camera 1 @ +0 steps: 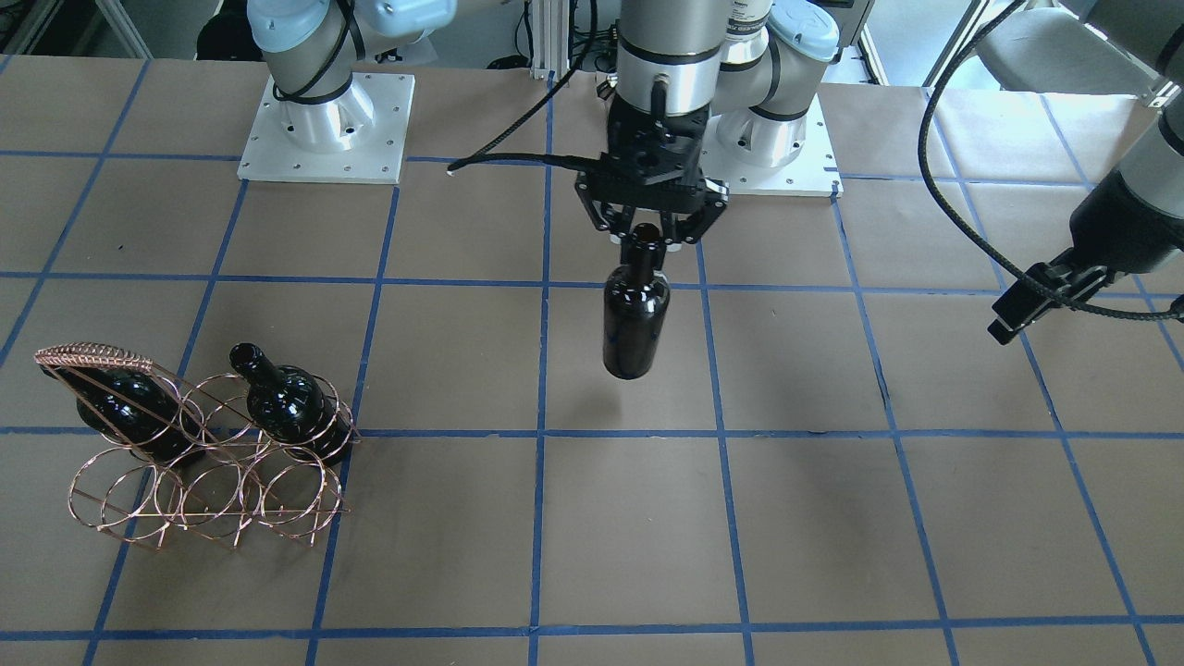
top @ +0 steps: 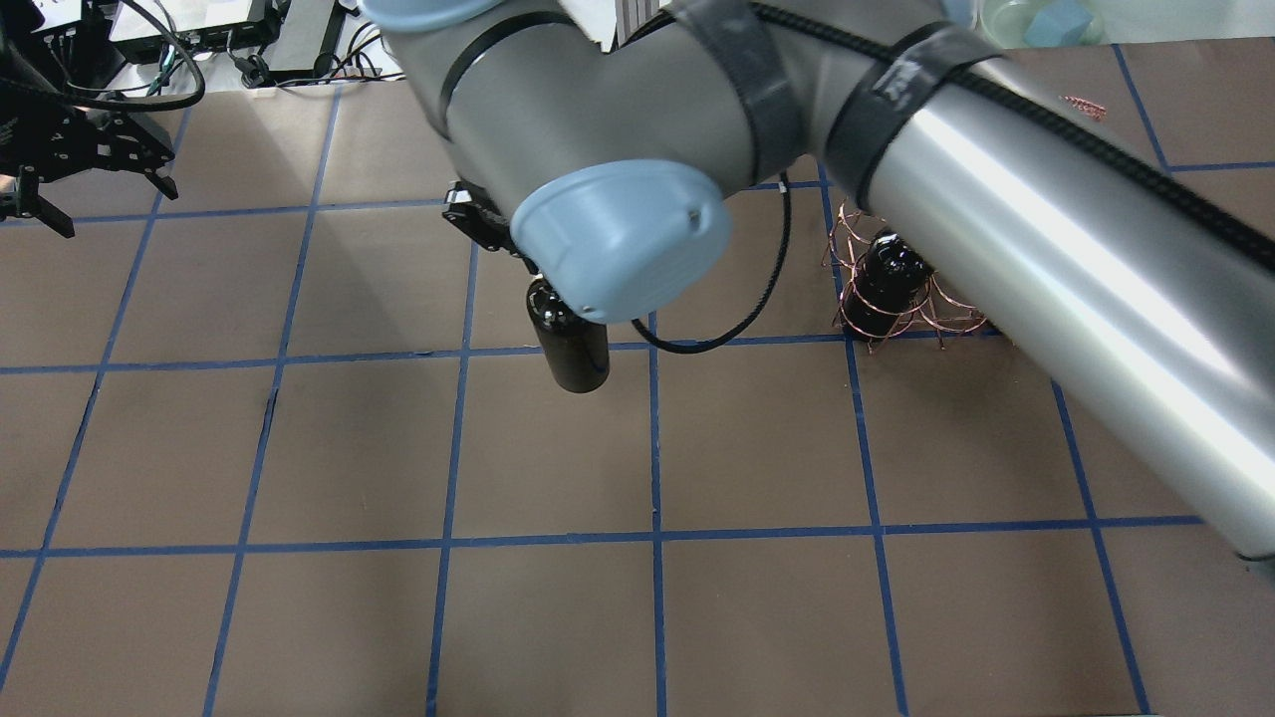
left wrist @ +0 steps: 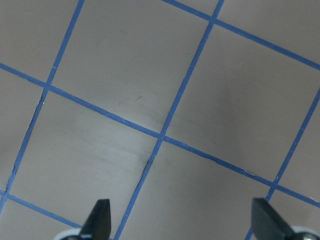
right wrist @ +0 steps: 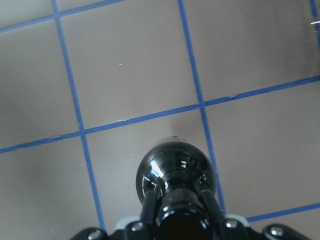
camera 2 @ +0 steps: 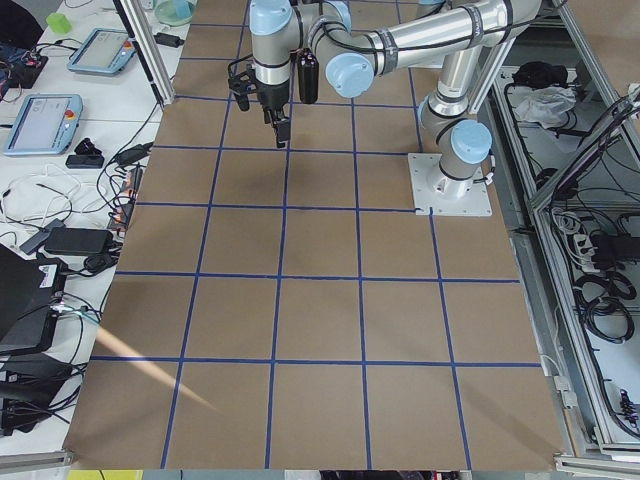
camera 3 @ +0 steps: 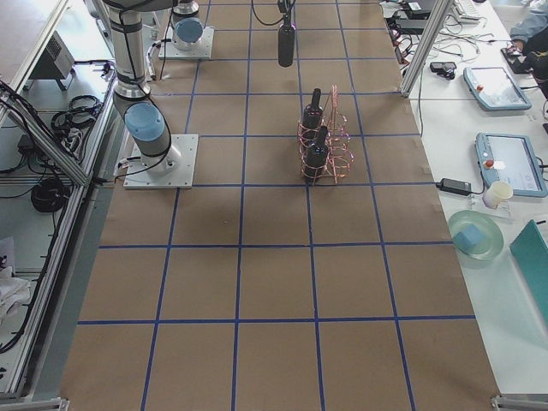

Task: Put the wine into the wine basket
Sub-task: 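Carry the bottle with the right gripper above the wire rack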

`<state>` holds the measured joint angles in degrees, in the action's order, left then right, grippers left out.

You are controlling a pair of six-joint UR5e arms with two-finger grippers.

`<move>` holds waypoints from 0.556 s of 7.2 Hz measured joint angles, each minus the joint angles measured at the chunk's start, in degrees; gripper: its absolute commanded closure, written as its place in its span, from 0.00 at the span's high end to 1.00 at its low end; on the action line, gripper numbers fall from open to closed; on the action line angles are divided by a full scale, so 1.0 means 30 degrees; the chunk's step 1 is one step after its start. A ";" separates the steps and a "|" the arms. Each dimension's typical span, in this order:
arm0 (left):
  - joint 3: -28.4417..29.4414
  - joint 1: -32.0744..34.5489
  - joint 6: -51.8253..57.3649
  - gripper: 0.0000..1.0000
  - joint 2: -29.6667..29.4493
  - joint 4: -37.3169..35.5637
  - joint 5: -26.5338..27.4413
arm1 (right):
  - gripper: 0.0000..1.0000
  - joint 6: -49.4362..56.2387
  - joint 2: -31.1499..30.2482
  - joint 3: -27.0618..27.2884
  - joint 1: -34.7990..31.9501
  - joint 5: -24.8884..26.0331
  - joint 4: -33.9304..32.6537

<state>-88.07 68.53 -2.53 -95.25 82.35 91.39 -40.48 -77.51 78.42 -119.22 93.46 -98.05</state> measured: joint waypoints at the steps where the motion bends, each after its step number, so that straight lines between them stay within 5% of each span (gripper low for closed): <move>1: -0.0006 0.0421 -0.0019 1.00 0.0068 0.0000 -0.0195 | 0.02 0.1635 -0.1511 0.0967 0.1347 0.0234 0.0644; 4: -0.0027 0.2866 -0.0146 1.00 0.0533 0.0006 -0.0715 | 0.00 0.5577 -0.4059 0.2047 0.5423 0.0712 0.2450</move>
<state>-88.15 77.12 -2.97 -93.66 82.37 89.25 -23.75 -89.69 84.56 -102.95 95.60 -90.70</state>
